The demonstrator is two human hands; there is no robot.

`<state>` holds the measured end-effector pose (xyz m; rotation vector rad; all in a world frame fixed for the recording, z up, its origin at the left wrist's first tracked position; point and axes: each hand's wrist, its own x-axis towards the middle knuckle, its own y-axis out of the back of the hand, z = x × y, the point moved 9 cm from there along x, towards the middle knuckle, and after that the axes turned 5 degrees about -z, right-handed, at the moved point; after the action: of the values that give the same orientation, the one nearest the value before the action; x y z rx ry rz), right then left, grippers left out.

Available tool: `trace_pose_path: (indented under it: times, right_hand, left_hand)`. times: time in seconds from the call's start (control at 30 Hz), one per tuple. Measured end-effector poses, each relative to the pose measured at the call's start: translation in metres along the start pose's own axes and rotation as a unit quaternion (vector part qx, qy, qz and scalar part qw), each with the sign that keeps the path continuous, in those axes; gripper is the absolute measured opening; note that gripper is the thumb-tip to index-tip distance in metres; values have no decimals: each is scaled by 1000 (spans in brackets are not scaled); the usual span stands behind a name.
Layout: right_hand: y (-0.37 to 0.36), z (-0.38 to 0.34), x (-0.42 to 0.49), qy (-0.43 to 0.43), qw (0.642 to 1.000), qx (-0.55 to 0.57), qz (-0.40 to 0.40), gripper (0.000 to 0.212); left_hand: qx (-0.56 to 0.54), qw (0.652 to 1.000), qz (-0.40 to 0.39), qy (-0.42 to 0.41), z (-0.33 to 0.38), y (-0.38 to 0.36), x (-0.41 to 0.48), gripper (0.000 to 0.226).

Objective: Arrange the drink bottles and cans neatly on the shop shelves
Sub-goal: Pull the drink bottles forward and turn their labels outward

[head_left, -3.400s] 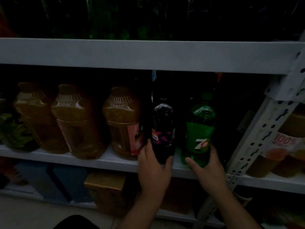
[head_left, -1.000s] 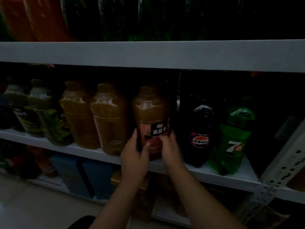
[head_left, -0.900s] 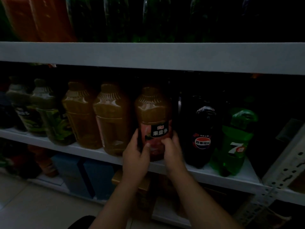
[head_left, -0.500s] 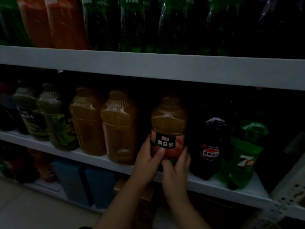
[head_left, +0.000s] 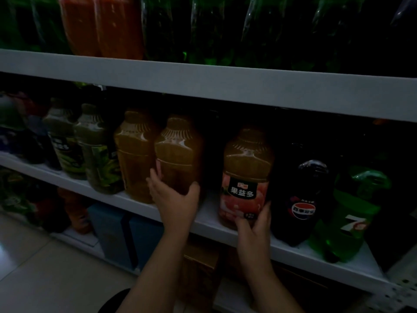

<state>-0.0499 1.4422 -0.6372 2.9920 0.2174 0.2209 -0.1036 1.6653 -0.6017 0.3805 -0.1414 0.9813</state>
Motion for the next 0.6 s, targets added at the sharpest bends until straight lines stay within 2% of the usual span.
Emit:
trace_pose_path:
  times: [0.07,0.17,0.23,0.27,0.33,0.37,0.47,0.6]
  right_hand:
    - [4,-3,-9,18,999,-17,42,76]
    - [5,-42,-43,194,971,-70,125,52]
    - [-20,-60,-53,277,953,-95,73,37]
    - [-37,-66,-49,280,954,-103,14,34]
    - [-70,-68,-34,221,965,-101,-103,38]
    - [-81,-64,-25,185,969,-103,-123,43]
    - [-99,-62,-13,141,977,-127,-98,62]
    - [-110,-61,-9,135,984,-103,-61,81]
  left_hand:
    - [-2,1000,-2,-2,-4,-1,0,102]
    - [17,999,27,-11,-1,4,-9,101]
    - [15,999,30,9,-4,8,-12,95]
    - [3,1000,28,8,-5,10,-12,86]
    - [-45,999,16,-11,-6,16,-13,57]
    - [-74,997,9,-17,-7,20,-15,48]
    - [-161,987,-19,-11,-10,27,-20,37]
    - [-233,969,-80,11,-21,23,-18,39]
